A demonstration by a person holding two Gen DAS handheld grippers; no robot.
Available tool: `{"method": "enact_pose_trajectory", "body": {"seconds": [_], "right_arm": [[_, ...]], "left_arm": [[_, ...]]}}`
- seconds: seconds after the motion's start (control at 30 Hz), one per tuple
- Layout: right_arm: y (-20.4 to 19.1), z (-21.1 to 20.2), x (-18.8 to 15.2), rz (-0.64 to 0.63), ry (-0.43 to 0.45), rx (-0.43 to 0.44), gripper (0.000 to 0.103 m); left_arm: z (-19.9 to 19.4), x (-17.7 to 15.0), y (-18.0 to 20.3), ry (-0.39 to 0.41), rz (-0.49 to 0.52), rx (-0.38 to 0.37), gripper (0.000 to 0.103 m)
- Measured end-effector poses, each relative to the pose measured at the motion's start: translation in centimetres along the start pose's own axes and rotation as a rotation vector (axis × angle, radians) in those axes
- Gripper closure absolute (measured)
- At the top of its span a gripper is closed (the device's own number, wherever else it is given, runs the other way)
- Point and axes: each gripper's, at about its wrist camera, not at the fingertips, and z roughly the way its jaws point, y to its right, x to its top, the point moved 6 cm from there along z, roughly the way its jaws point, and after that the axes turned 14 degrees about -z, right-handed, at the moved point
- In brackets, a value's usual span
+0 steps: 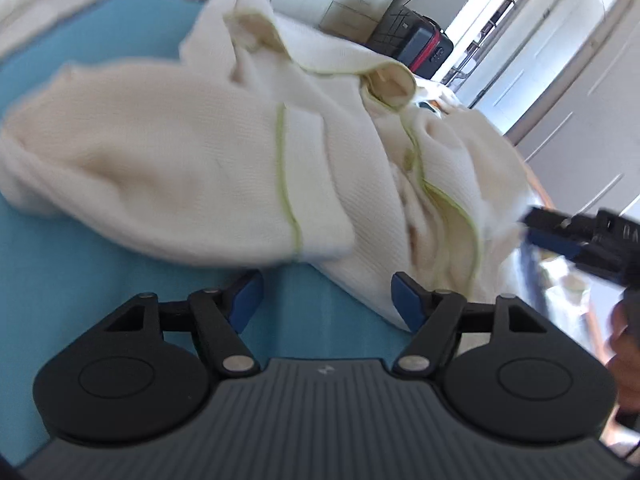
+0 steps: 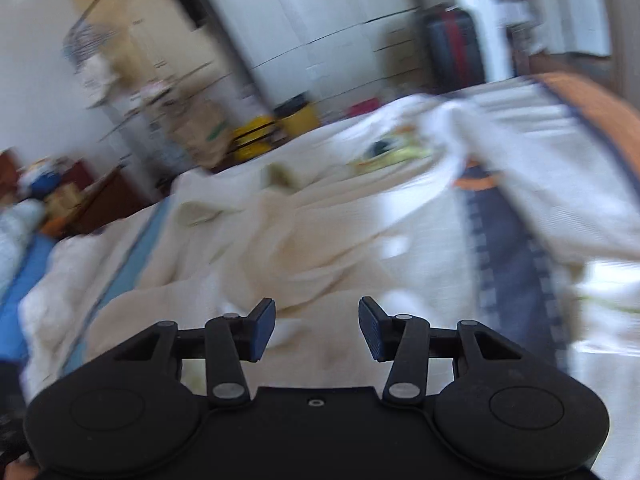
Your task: Fold clothes
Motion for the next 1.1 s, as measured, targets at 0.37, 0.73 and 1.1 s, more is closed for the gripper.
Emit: {"method": "enact_pose_trajectory", "body": {"seconds": [0.37,0.73,1.1], "right_arm": [[-0.2,1.3,0.1,-0.076,0.031,-0.178,0.037],[-1.4,1.3,-1.0,-0.148,-0.036,-0.185,0.037],[-2.5,1.2,1.1,-0.146,0.039,-0.158,0.034]], "left_arm": [[2.6,1.6,1.1,0.109,-0.002,0.048,0.050],[-6.2,7.3,-0.5,0.430,0.106,0.249,0.096],[-4.4,5.7,-4.1,0.095,-0.088,0.060,0.078]]}}
